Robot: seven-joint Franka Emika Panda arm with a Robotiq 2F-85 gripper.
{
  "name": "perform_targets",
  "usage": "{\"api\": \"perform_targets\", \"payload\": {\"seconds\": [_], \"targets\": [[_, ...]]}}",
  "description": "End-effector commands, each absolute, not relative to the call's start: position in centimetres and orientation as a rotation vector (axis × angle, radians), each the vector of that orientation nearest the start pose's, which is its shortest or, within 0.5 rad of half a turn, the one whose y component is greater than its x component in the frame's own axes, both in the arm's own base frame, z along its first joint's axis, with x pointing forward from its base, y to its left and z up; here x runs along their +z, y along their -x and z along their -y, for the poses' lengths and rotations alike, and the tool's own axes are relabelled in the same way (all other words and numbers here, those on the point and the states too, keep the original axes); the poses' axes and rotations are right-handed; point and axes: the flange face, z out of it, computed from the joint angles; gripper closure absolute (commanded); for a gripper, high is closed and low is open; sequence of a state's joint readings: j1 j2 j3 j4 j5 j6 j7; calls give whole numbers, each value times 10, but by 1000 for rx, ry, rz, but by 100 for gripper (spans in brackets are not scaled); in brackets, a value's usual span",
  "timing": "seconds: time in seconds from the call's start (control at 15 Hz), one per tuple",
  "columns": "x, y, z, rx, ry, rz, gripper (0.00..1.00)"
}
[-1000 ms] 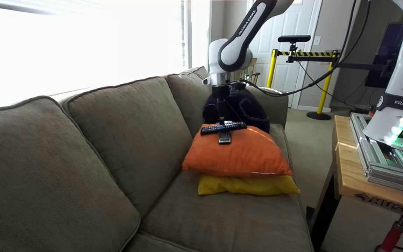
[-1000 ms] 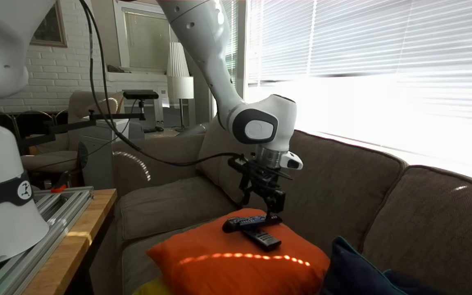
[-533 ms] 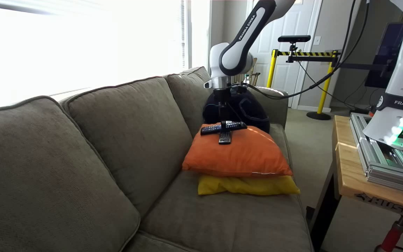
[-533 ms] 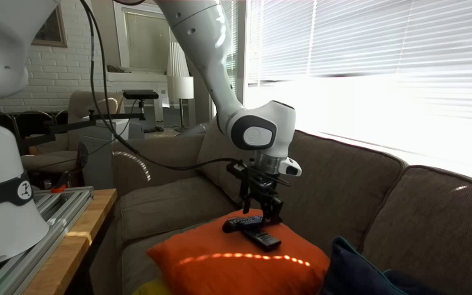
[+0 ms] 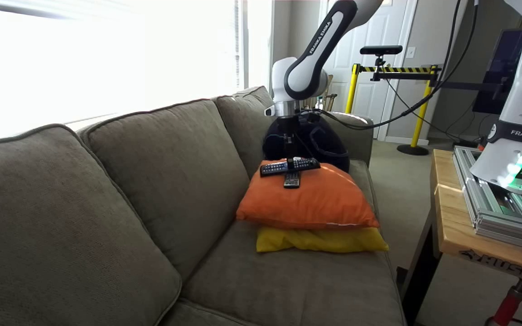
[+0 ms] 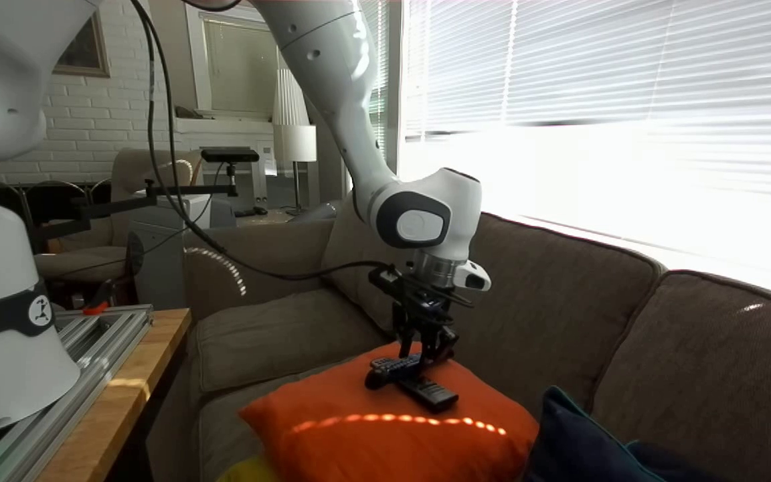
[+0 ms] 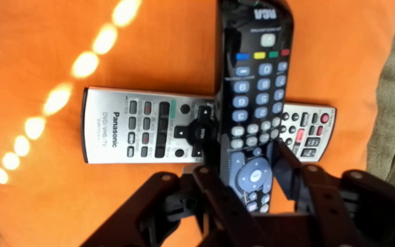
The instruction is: Rotate the remote control on top to the left.
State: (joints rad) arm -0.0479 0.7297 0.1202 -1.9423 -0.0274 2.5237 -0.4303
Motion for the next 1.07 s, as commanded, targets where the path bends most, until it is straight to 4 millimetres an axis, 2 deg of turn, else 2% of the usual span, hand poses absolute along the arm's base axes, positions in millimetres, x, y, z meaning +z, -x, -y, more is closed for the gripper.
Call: {"api": "perform_targets", "payload": {"seconds": [0.0, 0.13, 0.2, 0.4, 0.53, 0.6, 1.0], "targets": [[102, -581, -42, 184, 2960, 783, 82], [107, -578, -40, 187, 2960, 785, 85], [108, -576, -38, 190, 2961, 787, 90], [110, -571, -36, 203, 2964, 786, 92], [113, -567, -34, 209, 2966, 784, 97], [115, -564, -33, 213, 2968, 783, 94], [121, -553, -23, 254, 2985, 780, 95]]}}
